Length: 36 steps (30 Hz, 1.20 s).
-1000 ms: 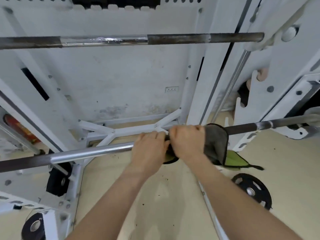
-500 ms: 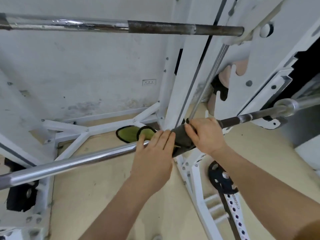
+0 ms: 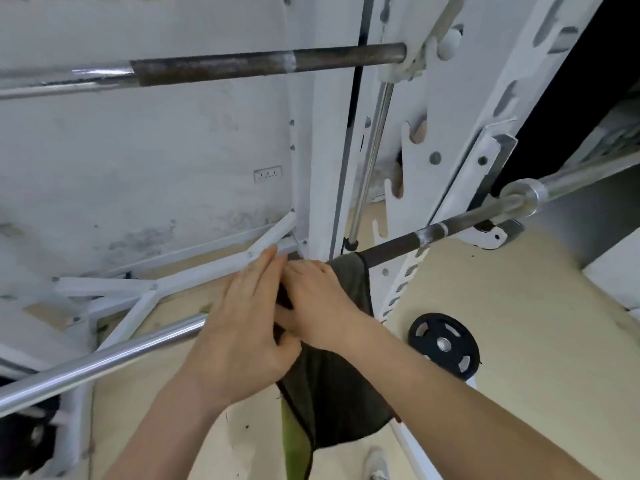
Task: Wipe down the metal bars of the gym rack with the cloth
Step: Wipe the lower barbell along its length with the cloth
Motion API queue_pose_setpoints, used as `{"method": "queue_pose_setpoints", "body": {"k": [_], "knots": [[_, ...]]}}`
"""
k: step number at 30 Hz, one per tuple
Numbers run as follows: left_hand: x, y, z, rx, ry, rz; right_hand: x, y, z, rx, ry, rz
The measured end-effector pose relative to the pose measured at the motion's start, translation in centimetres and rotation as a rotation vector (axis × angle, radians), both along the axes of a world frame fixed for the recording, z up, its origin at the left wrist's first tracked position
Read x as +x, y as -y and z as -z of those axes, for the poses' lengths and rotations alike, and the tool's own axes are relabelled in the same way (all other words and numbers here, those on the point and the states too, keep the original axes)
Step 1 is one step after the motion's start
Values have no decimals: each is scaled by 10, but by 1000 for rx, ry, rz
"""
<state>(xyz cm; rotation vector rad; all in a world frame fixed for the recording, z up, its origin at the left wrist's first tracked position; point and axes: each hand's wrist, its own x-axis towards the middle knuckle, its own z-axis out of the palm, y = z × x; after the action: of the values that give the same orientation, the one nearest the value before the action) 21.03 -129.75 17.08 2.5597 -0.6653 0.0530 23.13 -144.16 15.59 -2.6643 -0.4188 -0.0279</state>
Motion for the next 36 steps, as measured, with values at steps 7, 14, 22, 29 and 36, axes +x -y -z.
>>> {"method": "queue_pose_setpoints", "body": {"k": [7,14,22,29,36], "knots": [[25,96,29,659,118,-302,23,153,-27,3,-19,102],[59,113,6,669,8,-227,34,219,19,-402,82,222],[76,227,12,531,72,-38,35,227,30,-329,207,168],[67,218,15,576,88,-120,33,250,13,-288,60,58],[52,102,5,630,-37,-308,32,240,9,-335,60,96]]}}
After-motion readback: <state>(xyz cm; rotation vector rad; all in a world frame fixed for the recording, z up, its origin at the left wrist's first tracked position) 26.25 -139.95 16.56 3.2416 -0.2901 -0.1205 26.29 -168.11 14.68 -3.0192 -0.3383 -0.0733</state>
